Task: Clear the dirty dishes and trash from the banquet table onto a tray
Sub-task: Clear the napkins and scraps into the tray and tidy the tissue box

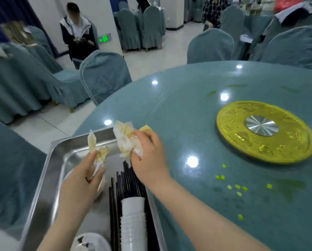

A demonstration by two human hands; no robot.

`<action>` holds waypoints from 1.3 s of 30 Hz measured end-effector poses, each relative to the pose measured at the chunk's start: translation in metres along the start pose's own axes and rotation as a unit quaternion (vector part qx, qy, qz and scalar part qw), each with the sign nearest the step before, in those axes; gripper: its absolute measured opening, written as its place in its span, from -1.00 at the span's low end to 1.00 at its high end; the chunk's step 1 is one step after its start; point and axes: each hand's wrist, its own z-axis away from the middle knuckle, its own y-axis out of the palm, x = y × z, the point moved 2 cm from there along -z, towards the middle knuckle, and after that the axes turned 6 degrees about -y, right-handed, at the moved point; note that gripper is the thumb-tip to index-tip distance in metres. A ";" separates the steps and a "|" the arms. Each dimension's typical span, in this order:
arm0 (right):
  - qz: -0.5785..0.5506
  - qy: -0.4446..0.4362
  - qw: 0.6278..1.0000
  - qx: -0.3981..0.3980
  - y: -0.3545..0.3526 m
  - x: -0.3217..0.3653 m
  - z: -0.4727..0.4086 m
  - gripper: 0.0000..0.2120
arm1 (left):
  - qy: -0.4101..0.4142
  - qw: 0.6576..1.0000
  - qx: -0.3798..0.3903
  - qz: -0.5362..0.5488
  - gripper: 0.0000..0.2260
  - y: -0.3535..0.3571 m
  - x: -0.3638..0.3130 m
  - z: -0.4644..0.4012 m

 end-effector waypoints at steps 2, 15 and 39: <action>-0.001 0.003 1.000 0.010 0.022 0.012 -0.007 -0.47 | -0.012 1.000 0.015 0.015 -0.47 -0.017 0.010 -0.012; 0.093 0.014 0.982 0.163 -0.009 -0.035 0.027 -0.57 | -0.009 0.998 0.059 0.012 -0.53 -0.045 0.026 -0.026; 0.256 0.078 0.937 0.225 -0.178 -0.148 0.127 -0.36 | 0.192 0.933 0.301 0.036 -0.51 0.113 -0.095 0.069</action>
